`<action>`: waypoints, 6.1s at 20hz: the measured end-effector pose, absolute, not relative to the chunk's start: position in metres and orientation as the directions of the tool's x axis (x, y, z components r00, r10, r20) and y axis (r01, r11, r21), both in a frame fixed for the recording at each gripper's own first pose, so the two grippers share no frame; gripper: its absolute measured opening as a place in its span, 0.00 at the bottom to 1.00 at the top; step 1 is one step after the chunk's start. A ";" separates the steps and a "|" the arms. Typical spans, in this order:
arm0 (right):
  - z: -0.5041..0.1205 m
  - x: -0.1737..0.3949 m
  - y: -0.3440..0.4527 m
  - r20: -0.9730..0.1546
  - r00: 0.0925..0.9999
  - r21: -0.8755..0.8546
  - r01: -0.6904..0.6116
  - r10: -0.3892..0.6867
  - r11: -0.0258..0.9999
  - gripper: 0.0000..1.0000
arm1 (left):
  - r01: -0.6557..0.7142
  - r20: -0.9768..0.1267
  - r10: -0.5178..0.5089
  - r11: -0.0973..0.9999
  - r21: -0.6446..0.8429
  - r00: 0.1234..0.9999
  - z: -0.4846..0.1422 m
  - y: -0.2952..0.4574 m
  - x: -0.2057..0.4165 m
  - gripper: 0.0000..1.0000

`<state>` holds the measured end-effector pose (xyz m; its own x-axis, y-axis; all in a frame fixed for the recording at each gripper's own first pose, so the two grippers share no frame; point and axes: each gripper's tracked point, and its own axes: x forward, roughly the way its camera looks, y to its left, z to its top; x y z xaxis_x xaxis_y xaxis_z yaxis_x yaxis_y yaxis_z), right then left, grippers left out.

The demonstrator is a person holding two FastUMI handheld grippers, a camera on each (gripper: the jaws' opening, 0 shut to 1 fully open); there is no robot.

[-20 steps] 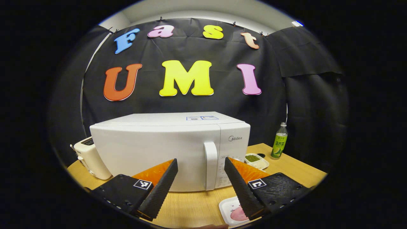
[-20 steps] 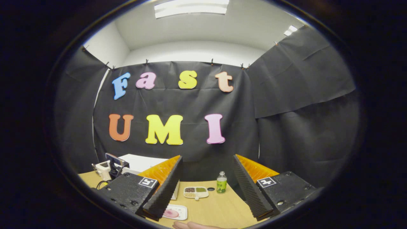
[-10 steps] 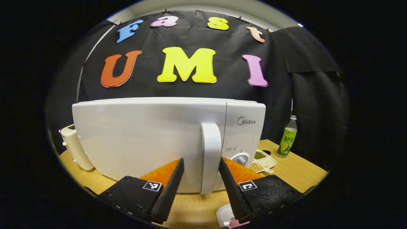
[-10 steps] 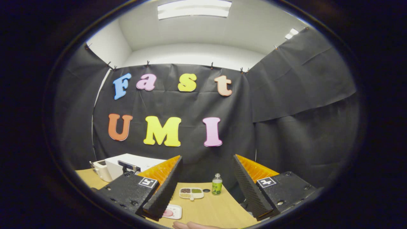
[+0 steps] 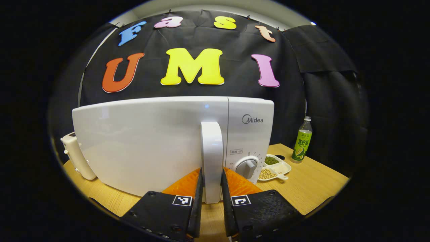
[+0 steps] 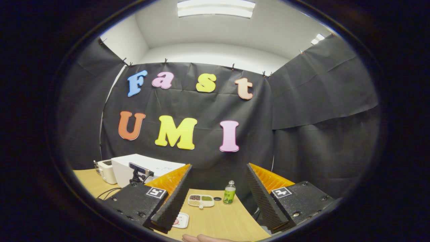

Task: Open the microwave oven with the left hand, put the food in, and close the microwave oven.

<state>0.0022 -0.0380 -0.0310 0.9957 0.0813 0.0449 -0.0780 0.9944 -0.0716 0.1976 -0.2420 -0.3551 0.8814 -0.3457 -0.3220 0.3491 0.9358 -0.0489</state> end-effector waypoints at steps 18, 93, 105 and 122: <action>-0.058 0.009 -0.039 -0.002 0.997 -0.072 -0.076 0.076 0.995 0.99 | 0.360 -0.333 -0.369 0.928 -0.093 0.868 -0.350 -0.243 0.189 0.16; -0.439 0.086 0.096 -0.856 -0.077 0.514 -0.037 0.511 0.857 0.04 | -0.033 -0.017 0.033 0.999 0.014 0.999 -0.098 0.056 -0.038 0.94; -0.379 0.068 0.121 -0.796 0.084 0.605 0.066 0.600 0.793 0.04 | -0.061 -0.076 0.062 0.998 0.014 0.995 -0.122 0.080 -0.038 0.94; -0.356 0.105 0.324 -0.637 0.519 0.752 0.253 0.570 0.609 0.04 | -0.067 -0.059 0.065 0.997 -0.032 0.996 -0.122 0.140 -0.061 0.94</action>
